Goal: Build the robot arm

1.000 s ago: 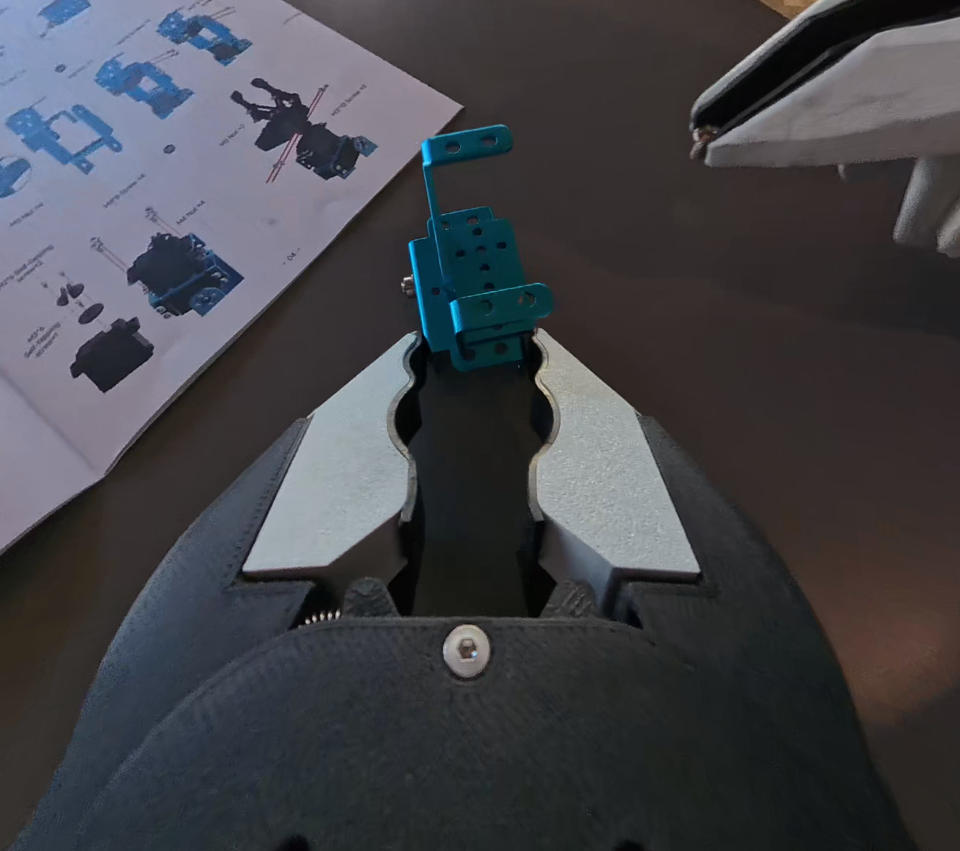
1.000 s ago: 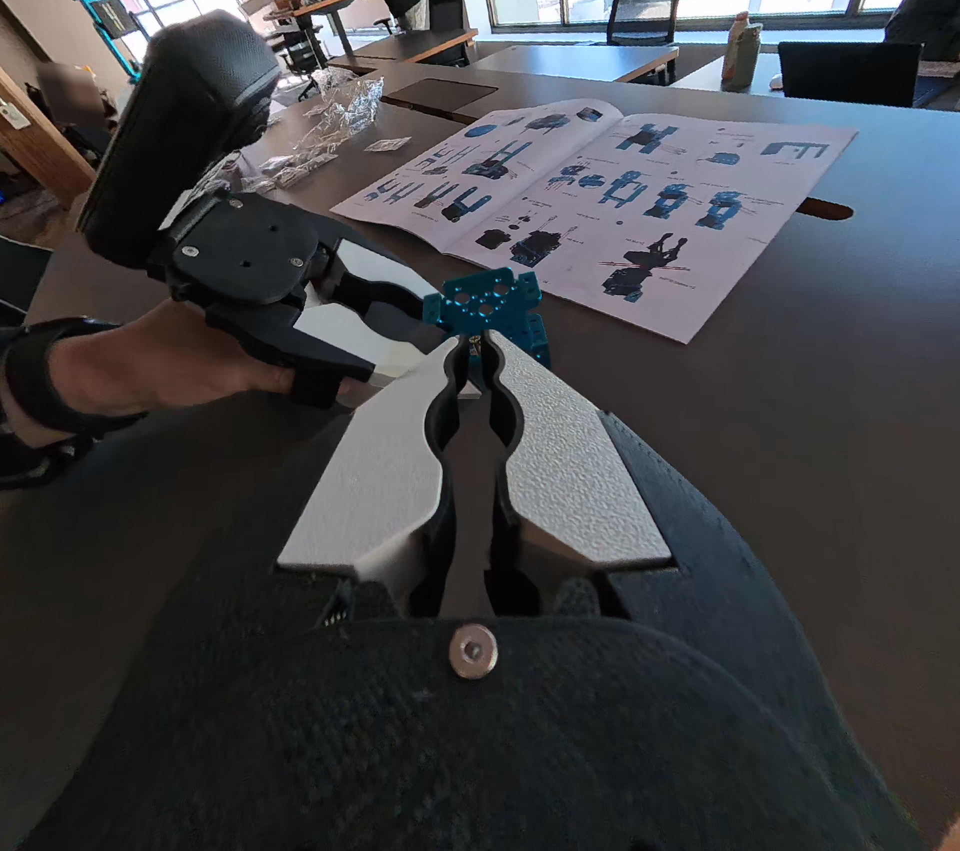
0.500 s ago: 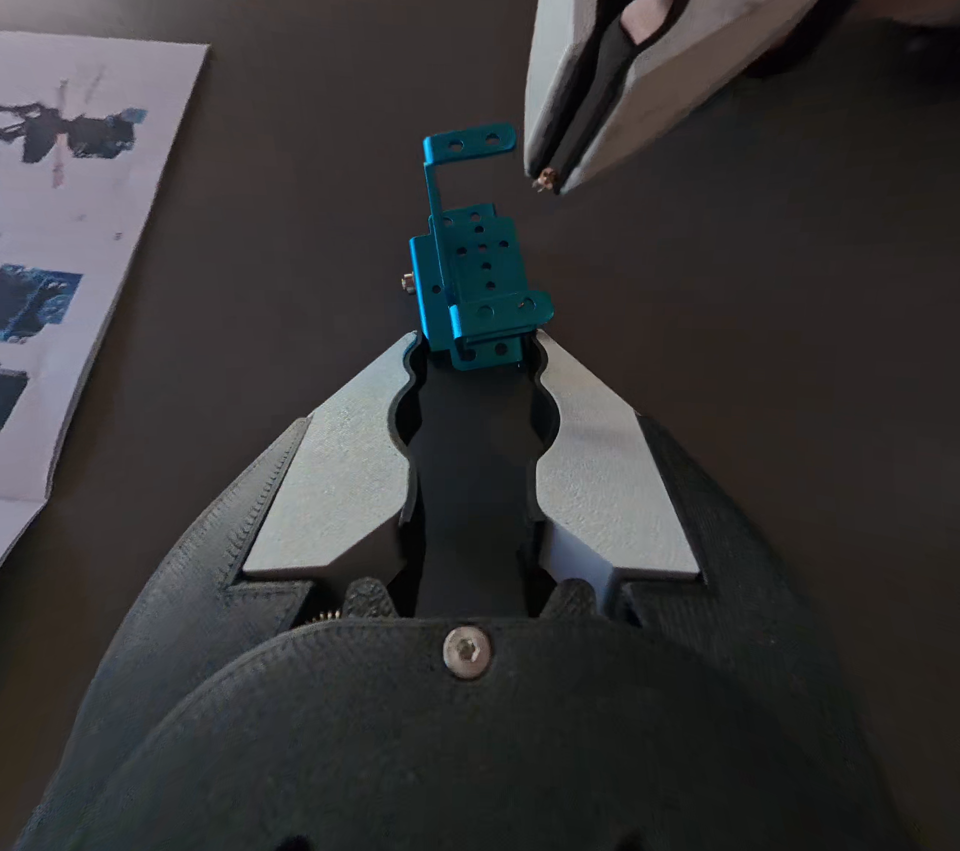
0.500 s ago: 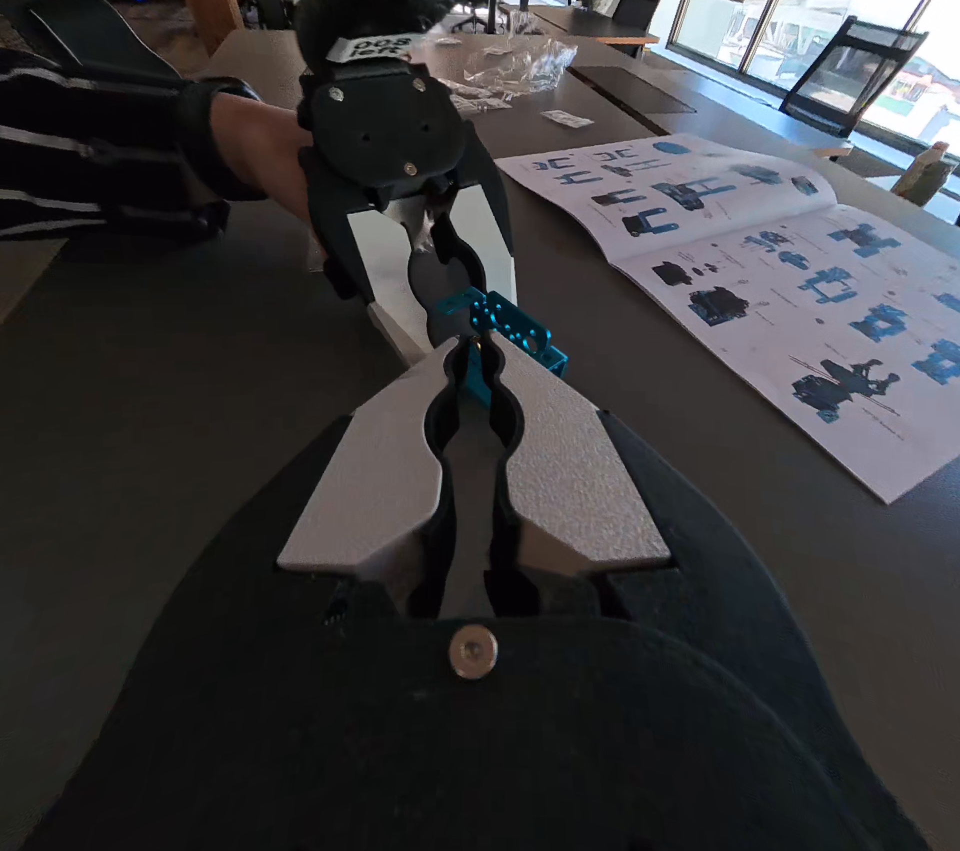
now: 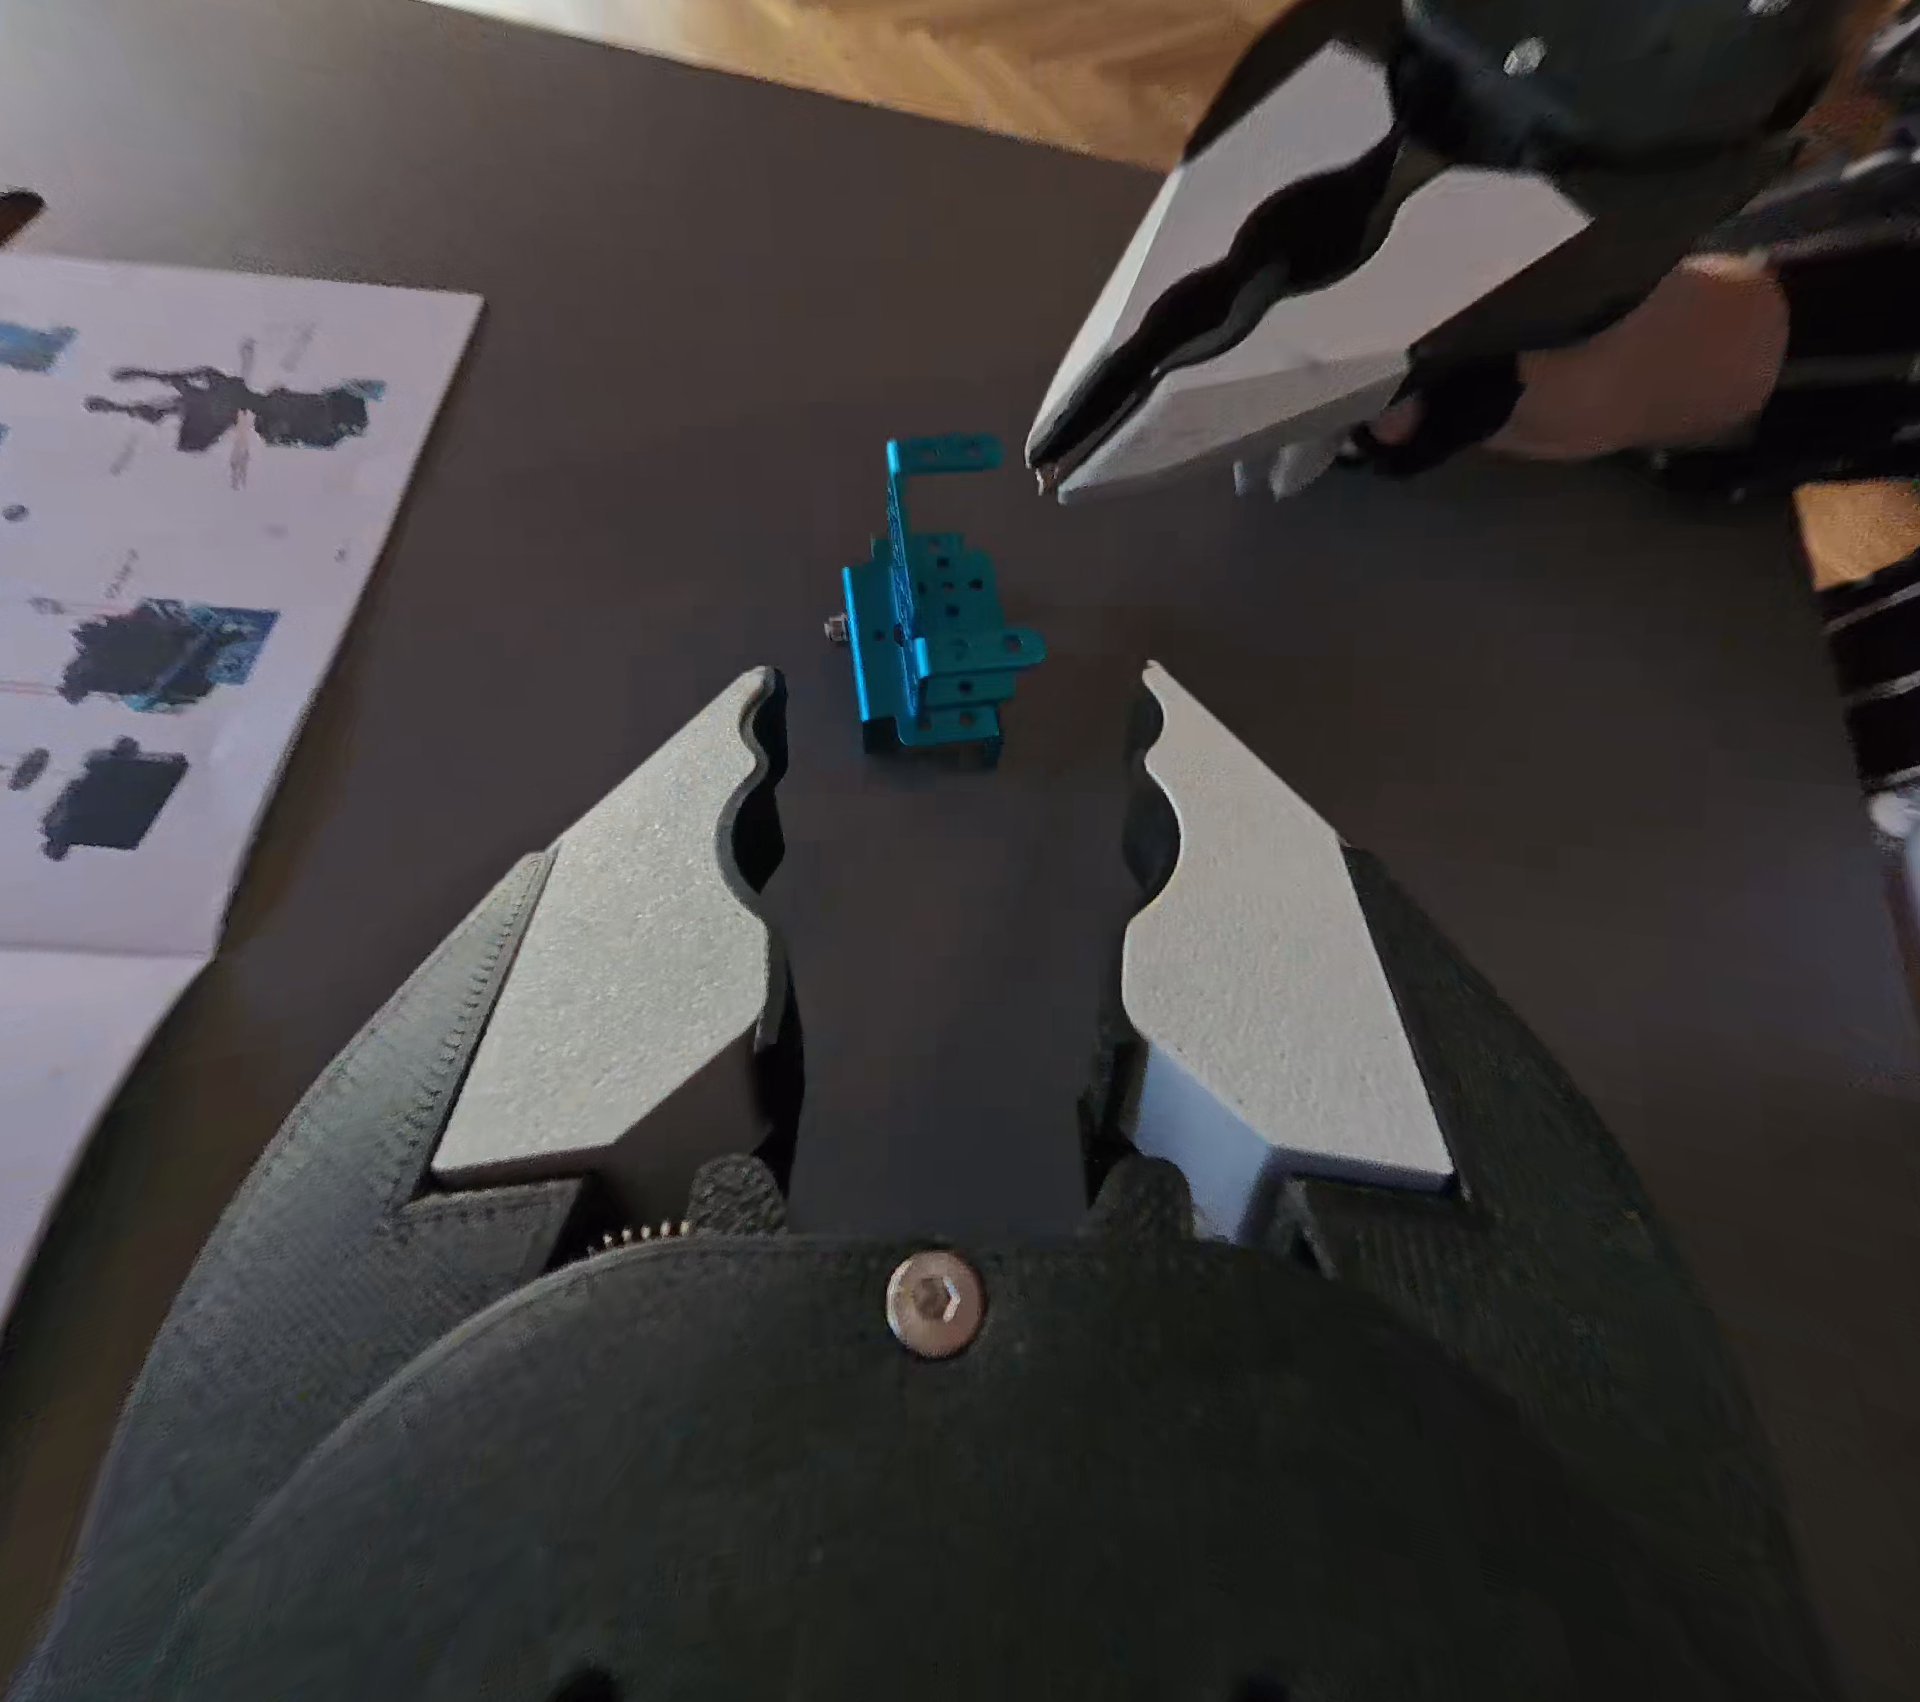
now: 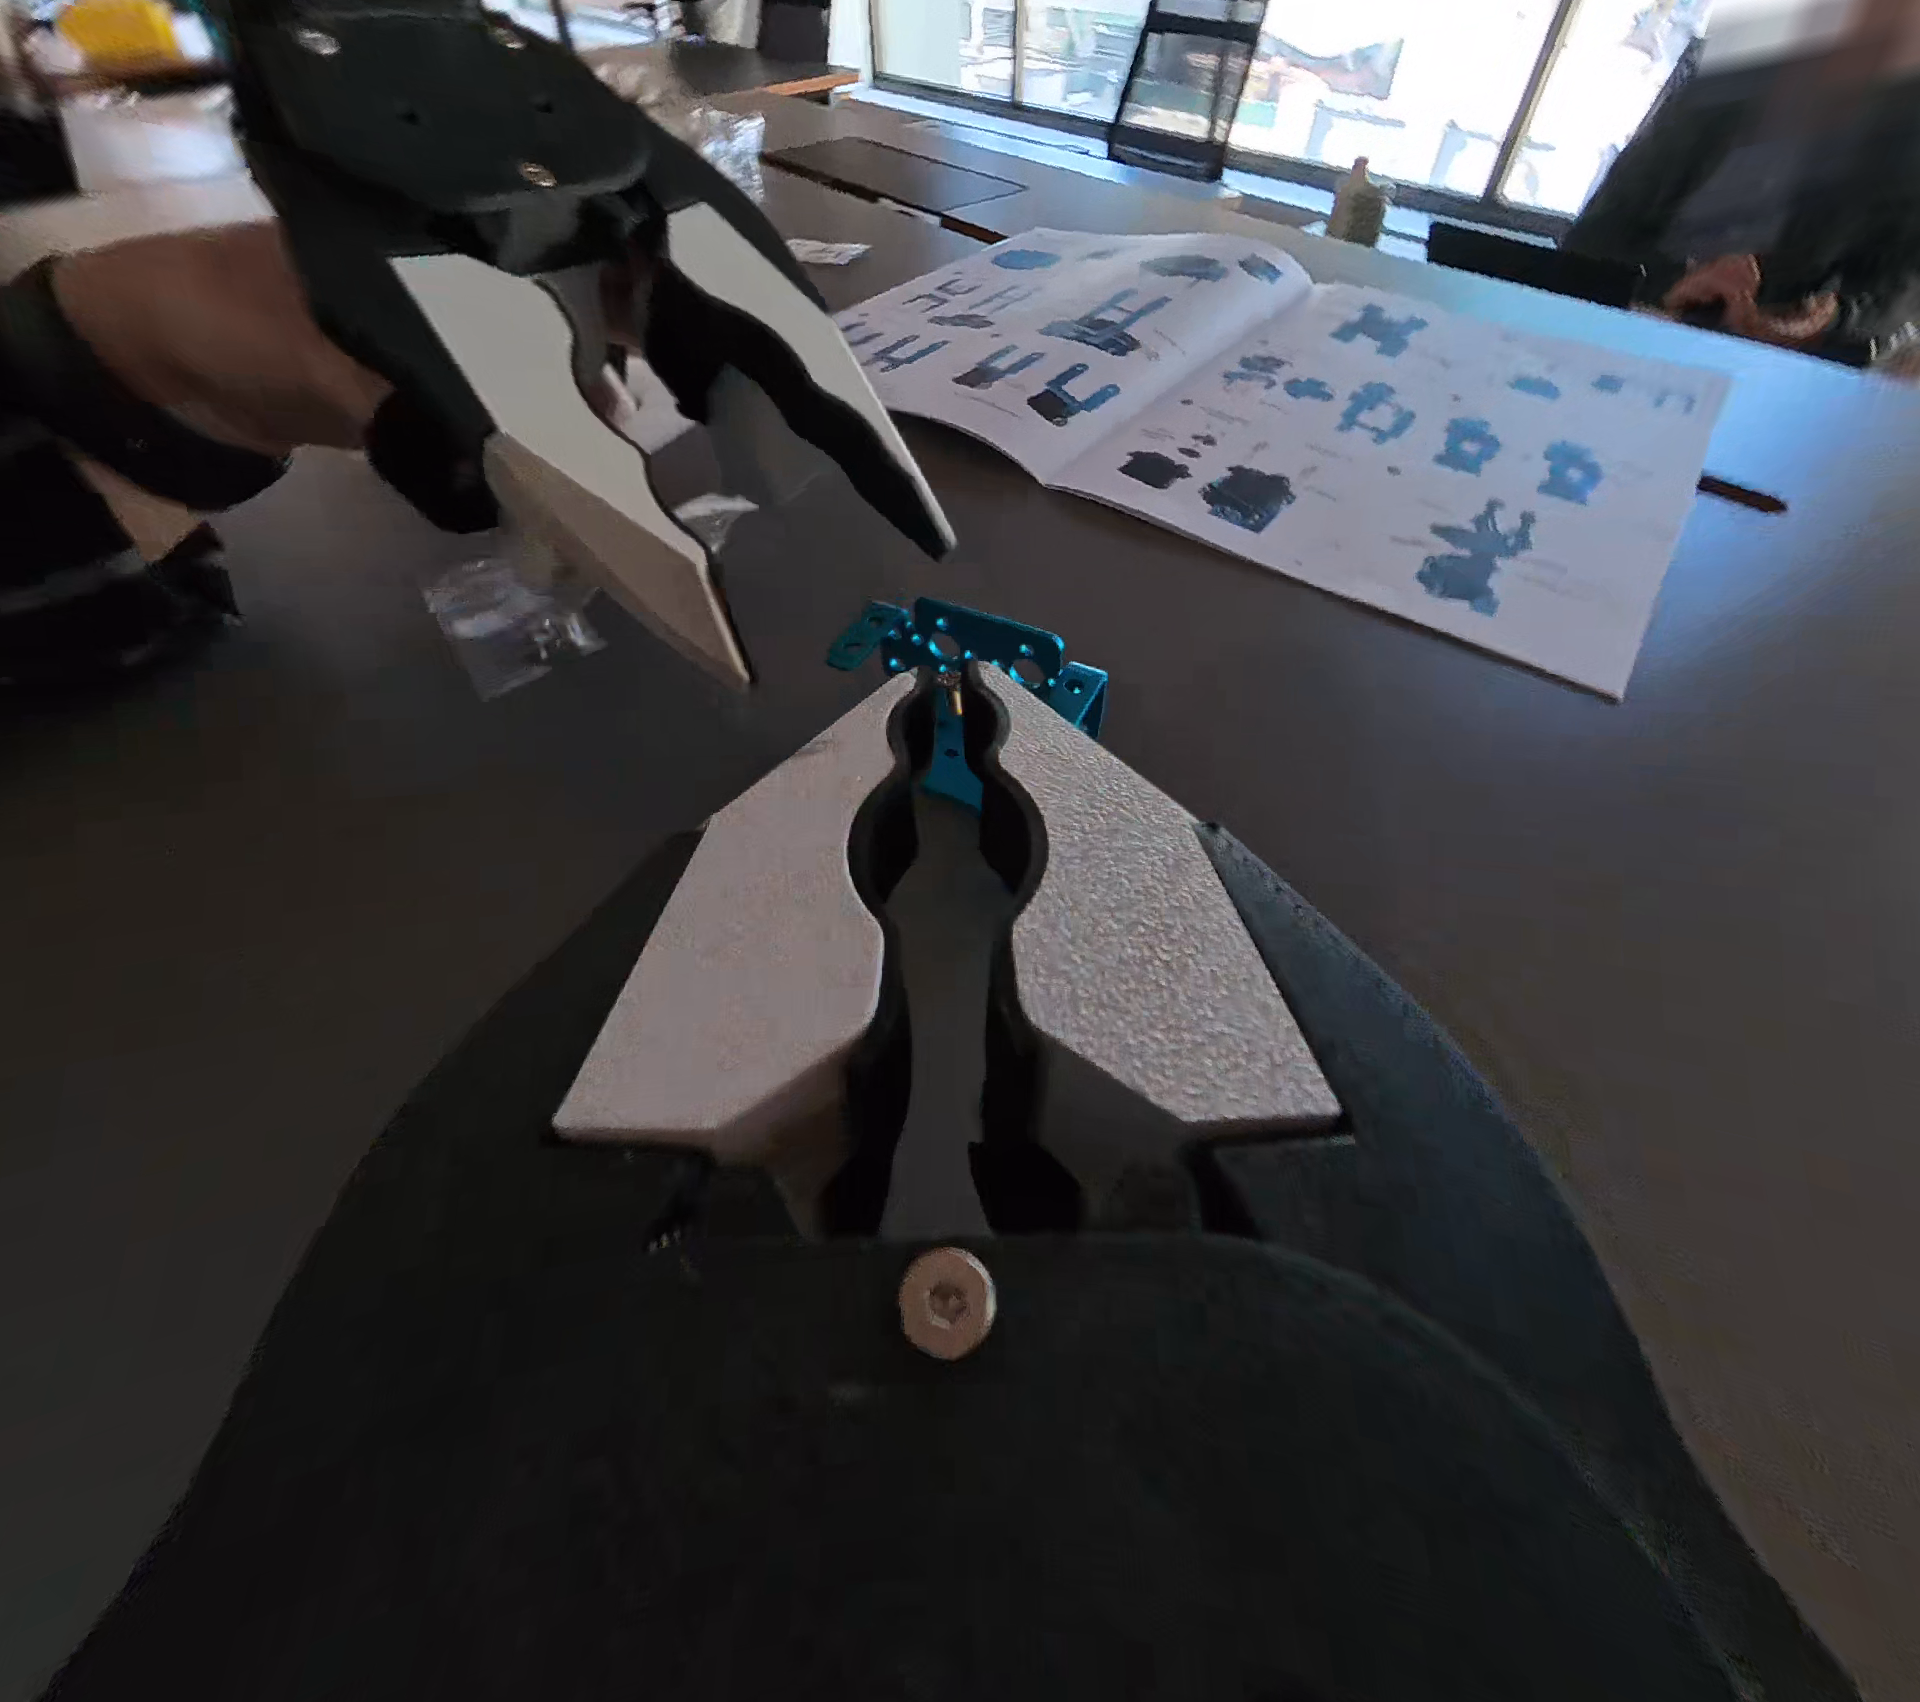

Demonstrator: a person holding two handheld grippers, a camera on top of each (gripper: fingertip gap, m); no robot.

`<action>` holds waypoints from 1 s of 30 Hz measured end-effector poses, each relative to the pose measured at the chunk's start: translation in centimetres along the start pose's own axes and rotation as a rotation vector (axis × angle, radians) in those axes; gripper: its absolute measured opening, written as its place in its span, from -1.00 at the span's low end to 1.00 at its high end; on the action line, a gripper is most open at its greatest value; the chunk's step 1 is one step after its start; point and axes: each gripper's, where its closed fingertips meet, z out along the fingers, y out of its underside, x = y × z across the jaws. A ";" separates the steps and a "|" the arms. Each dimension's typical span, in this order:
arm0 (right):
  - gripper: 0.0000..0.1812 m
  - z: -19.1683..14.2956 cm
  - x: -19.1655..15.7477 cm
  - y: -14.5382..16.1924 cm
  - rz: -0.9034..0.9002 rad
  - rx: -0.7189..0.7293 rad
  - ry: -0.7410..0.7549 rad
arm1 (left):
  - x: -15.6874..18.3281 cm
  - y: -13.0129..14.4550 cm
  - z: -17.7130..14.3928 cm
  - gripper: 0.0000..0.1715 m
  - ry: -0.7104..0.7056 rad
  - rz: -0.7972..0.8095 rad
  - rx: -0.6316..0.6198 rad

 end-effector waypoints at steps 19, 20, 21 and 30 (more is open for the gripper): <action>-0.95 1.1 1.3 1.5 0.550 0.091 0.544 | -4.0 -9.6 -3.5 -0.62 0.258 -0.104 0.207; -0.96 1.2 1.3 1.5 0.558 0.093 0.553 | -3.8 -9.2 -3.5 -0.61 0.272 -0.096 0.177; -0.96 1.3 1.3 1.5 0.561 0.094 0.562 | -3.9 -8.8 -3.5 -0.58 0.268 -0.080 0.145; -0.95 2.0 1.7 2.7 0.653 0.050 0.599 | -4.0 -8.1 -2.5 -0.51 0.311 -0.129 0.136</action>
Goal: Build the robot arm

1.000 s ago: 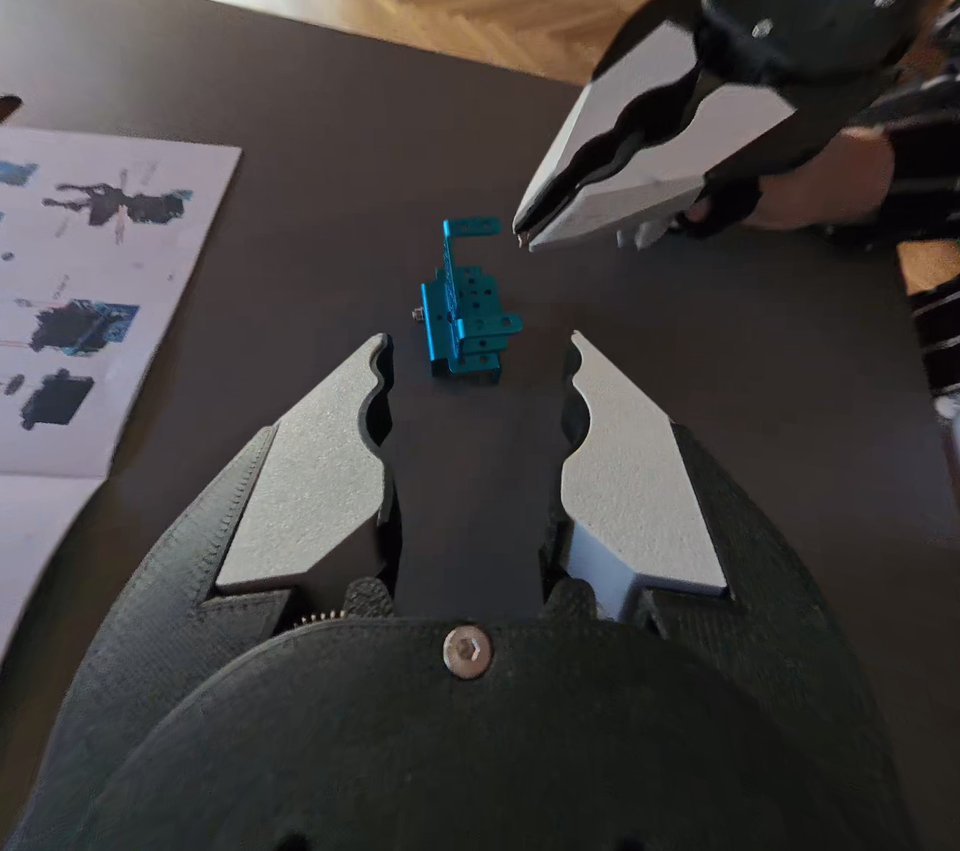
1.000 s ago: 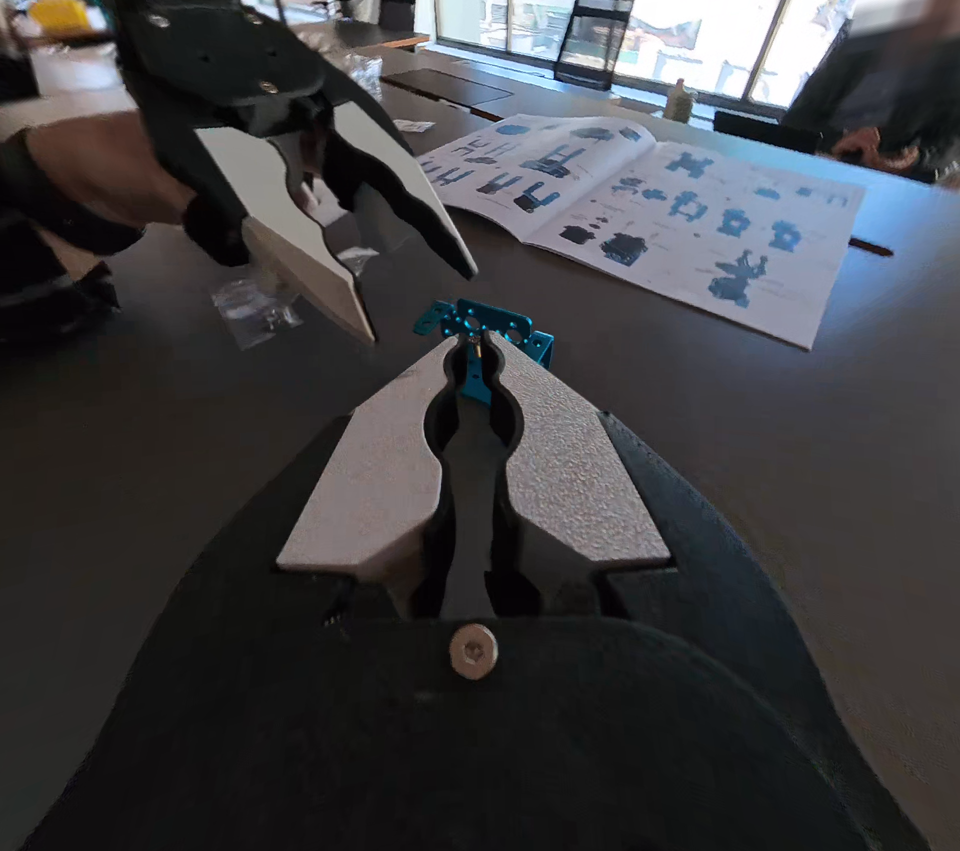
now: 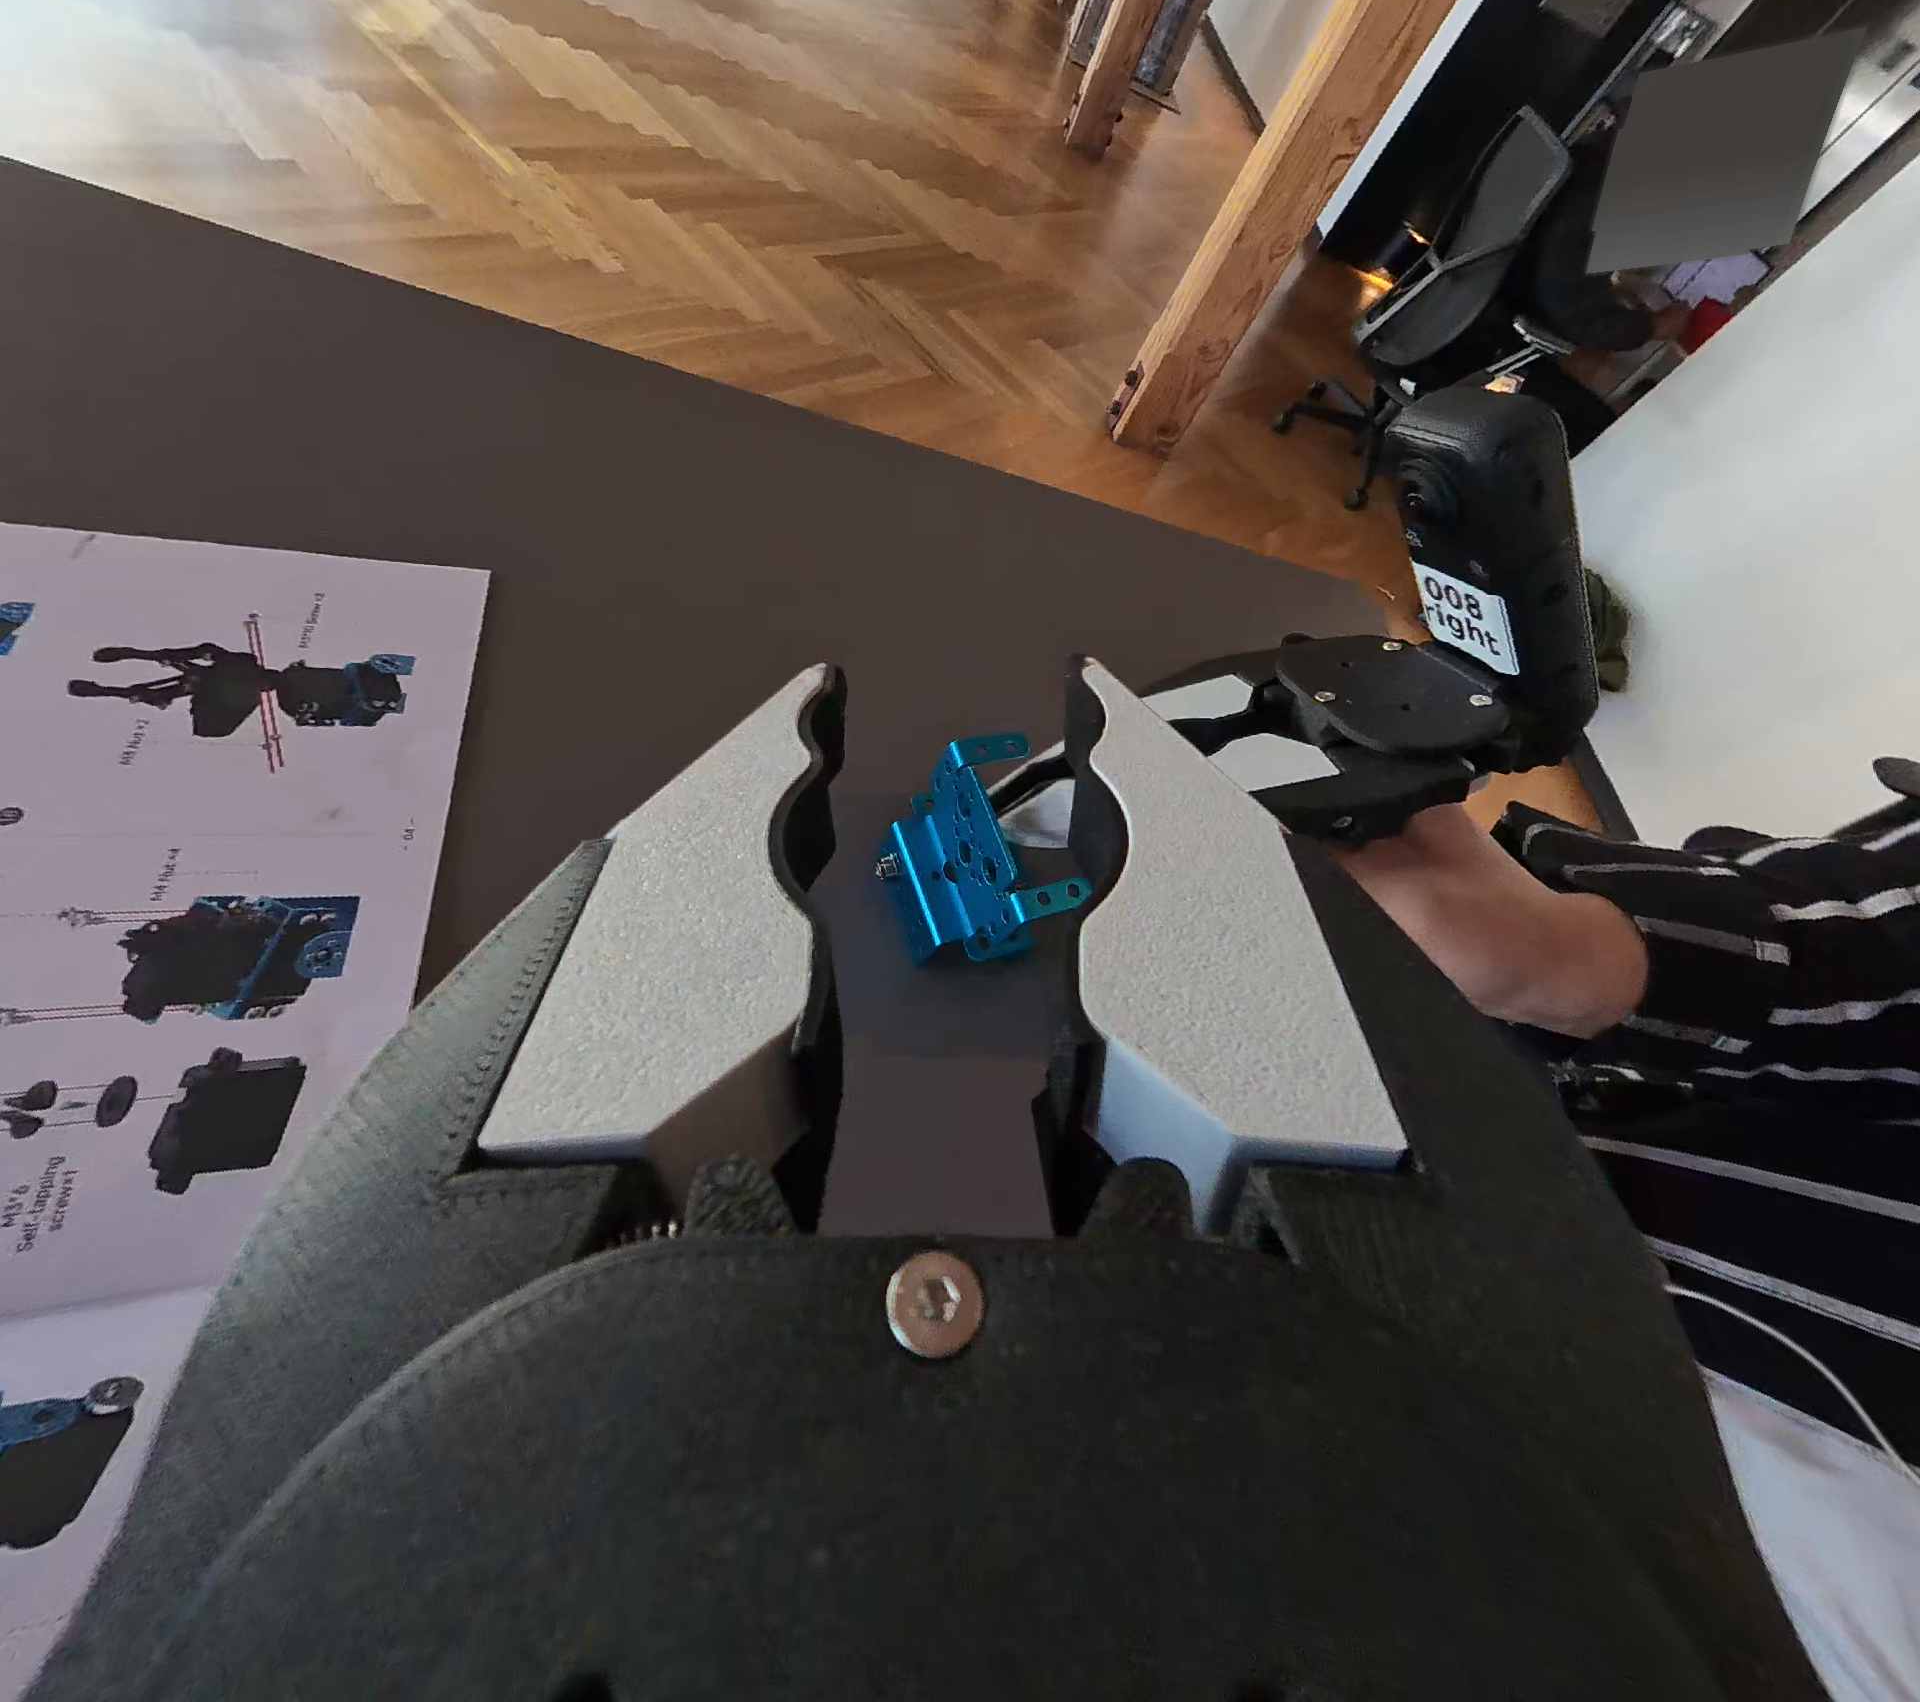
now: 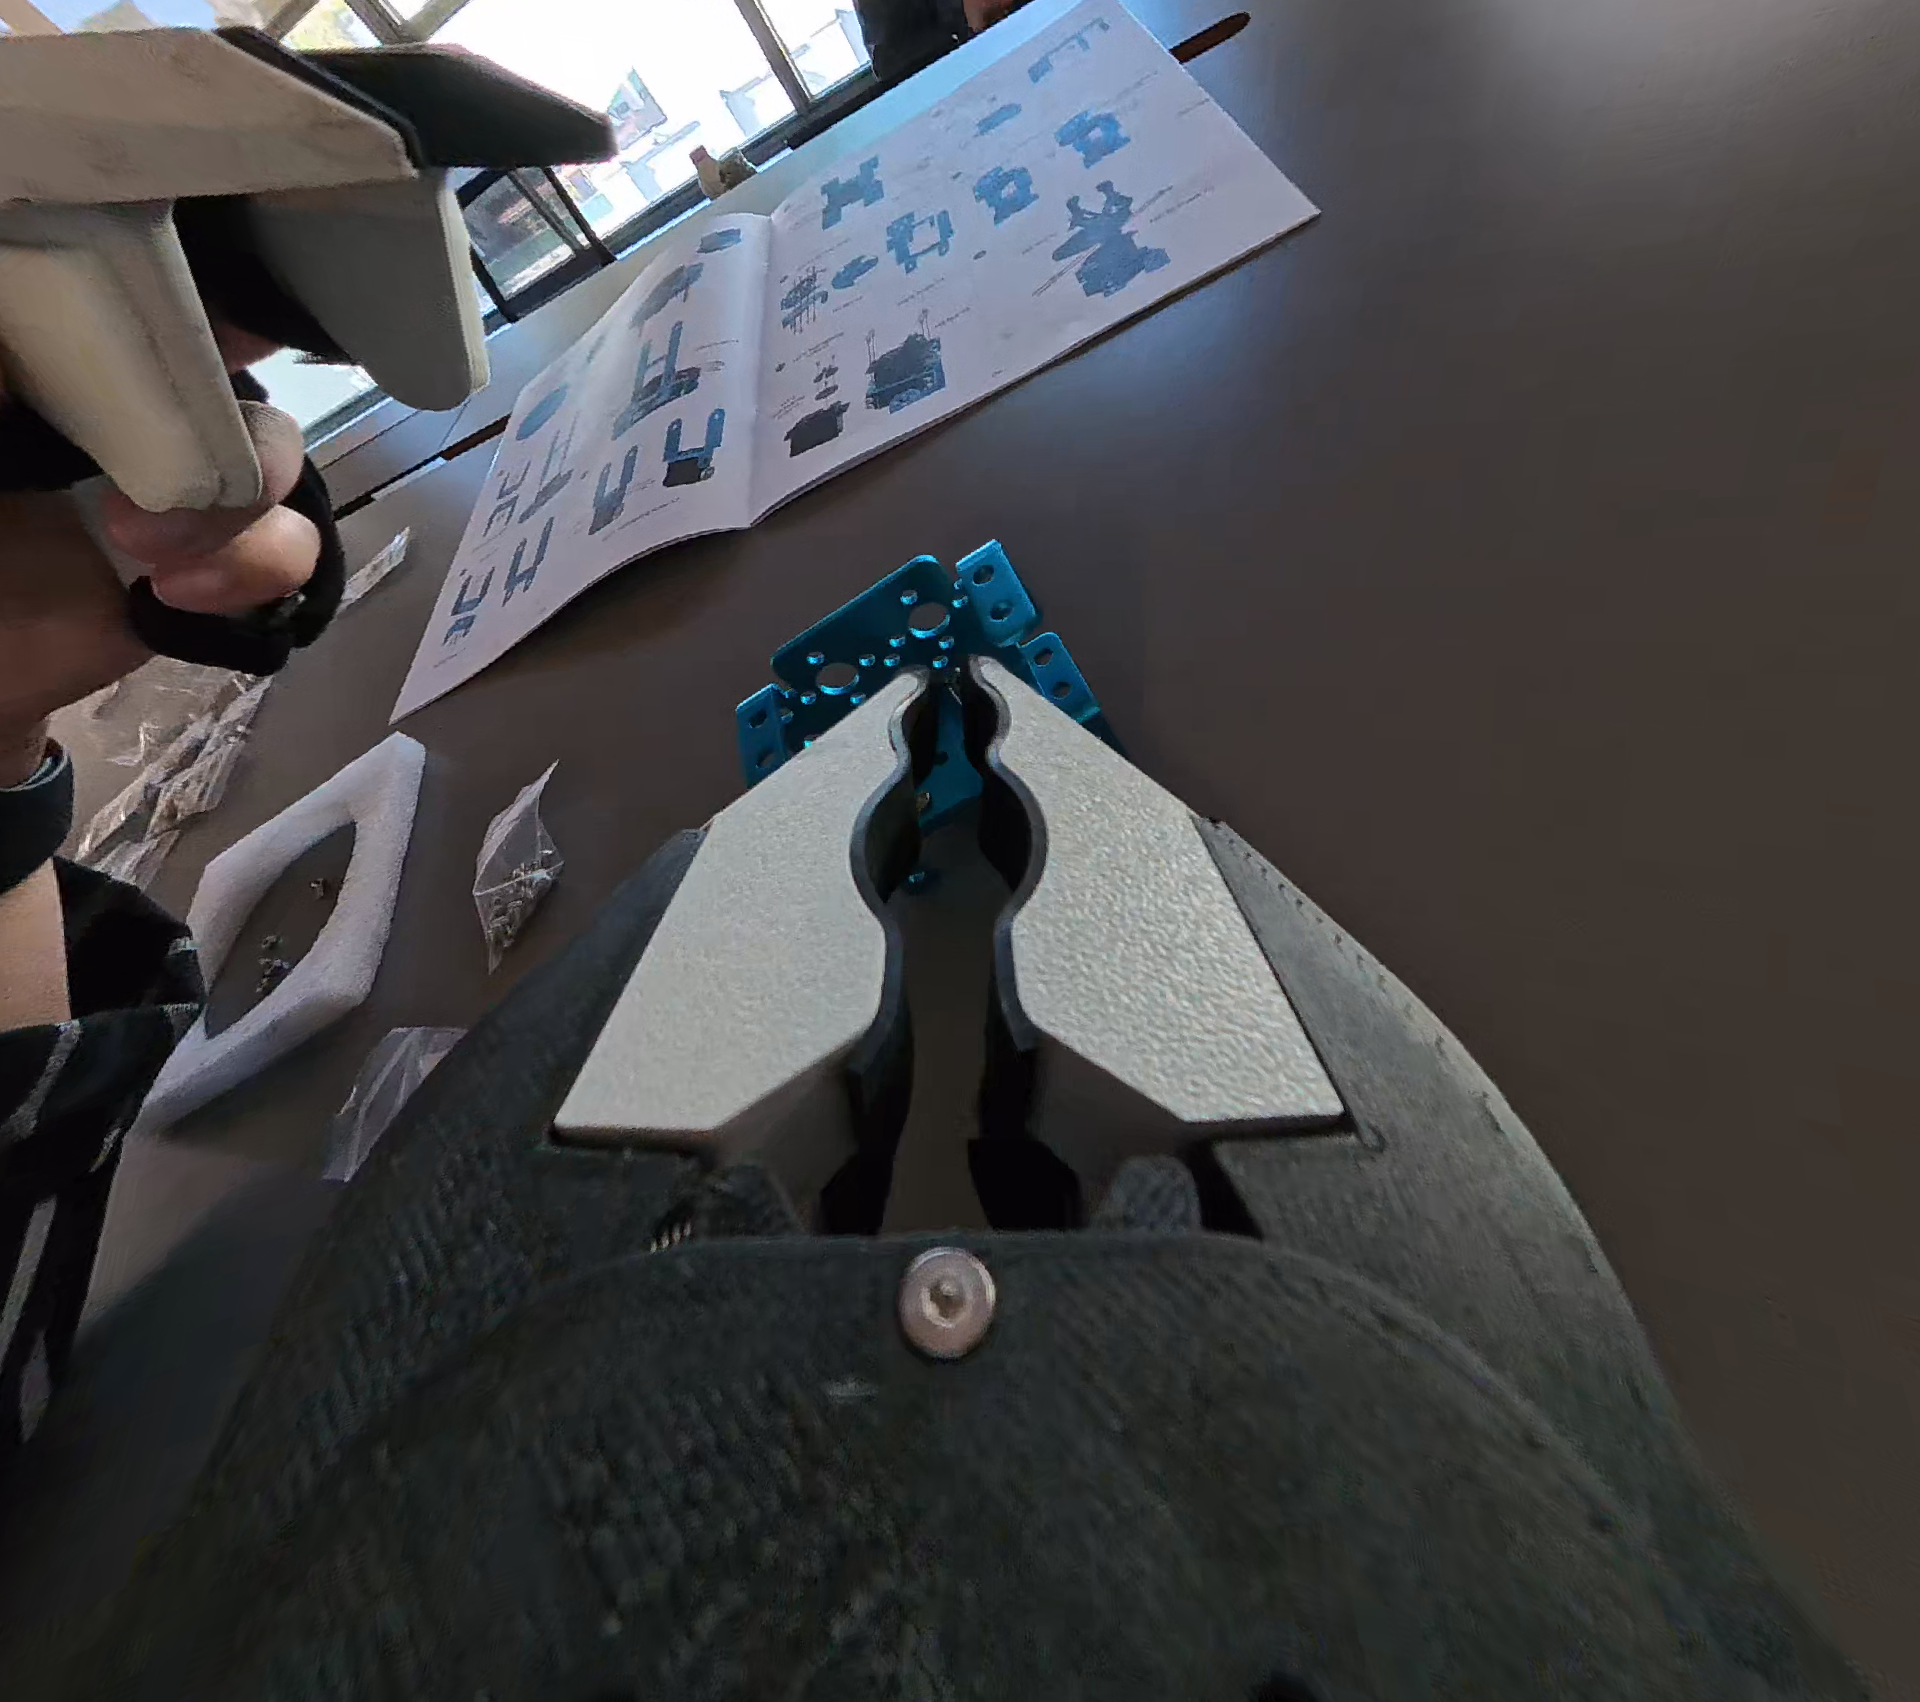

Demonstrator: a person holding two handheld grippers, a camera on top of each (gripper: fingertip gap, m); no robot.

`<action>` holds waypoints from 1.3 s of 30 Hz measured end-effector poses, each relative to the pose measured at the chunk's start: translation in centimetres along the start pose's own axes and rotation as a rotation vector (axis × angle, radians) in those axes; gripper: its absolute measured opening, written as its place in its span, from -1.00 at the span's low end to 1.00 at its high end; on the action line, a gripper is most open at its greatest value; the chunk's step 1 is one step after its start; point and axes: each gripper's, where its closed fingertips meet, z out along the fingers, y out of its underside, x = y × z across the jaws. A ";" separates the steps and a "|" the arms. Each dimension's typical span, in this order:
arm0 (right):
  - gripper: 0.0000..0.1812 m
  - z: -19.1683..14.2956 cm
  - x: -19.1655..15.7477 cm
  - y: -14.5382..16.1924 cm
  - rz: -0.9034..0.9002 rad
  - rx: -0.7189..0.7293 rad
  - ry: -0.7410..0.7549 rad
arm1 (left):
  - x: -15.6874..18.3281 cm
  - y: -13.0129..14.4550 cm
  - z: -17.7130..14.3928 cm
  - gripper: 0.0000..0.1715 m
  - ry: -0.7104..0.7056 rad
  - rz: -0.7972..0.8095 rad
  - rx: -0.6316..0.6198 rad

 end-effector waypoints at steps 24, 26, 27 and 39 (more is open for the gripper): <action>-0.93 0.7 0.2 0.8 -0.058 -0.062 0.060 | 0.5 -0.4 -0.3 -0.52 0.044 -0.010 0.019; -0.93 0.6 0.1 0.8 -0.091 -0.061 0.069 | 0.5 -0.5 -0.4 -0.52 0.044 -0.010 0.022; -0.94 0.4 0.1 0.7 -0.108 -0.056 0.075 | 0.5 -0.5 -0.5 -0.52 0.045 -0.010 0.022; -0.94 -1.0 -0.2 0.6 -0.297 -0.054 0.052 | 0.0 -0.5 -1.1 -0.52 0.036 -0.031 0.027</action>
